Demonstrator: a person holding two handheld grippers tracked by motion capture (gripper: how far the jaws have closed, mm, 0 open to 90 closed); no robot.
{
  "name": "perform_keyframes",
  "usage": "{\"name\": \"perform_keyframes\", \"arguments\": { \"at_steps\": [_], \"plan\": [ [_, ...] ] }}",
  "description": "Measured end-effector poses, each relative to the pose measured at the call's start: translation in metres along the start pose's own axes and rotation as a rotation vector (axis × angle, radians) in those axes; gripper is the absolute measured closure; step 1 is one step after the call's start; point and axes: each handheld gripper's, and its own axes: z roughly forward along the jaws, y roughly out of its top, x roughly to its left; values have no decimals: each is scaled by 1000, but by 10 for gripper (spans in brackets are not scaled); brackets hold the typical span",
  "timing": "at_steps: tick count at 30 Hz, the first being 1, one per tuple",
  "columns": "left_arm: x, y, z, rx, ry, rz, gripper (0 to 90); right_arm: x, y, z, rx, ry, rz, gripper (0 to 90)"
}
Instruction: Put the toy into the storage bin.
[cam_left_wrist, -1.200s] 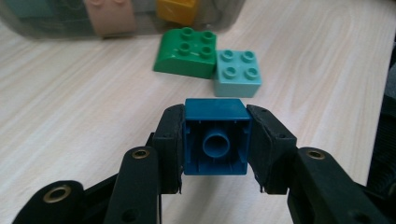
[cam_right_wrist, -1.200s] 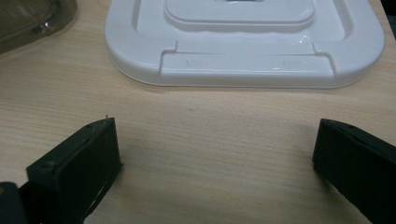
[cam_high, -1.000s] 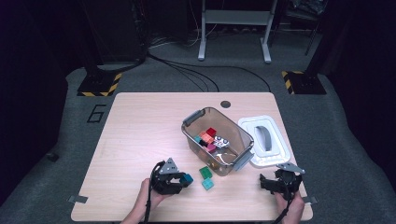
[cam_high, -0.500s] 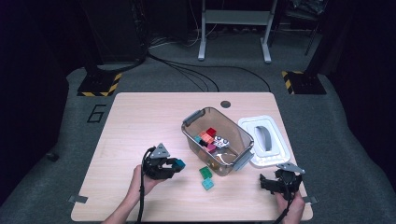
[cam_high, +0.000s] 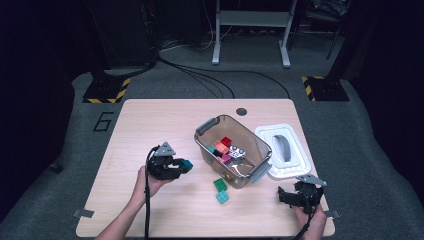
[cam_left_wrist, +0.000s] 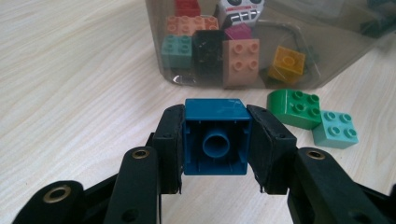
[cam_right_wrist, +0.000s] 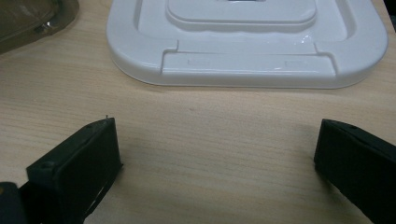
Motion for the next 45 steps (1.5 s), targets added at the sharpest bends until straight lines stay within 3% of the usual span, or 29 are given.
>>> {"name": "perform_keyframes", "arguments": {
  "at_steps": [12, 25, 45],
  "plan": [
    [10, 20, -12, -24, 20, -4, 592, 0, 0, 0, 0, 1, 0, 0],
    [14, 50, -22, -41, 32, 27, 592, 0, 0, 0, -1, 1, 0, 0],
    [12, 97, -13, -68, 18, 62, 592, 0, 0, 0, -1, 0, 0, 0]
  ]
}}
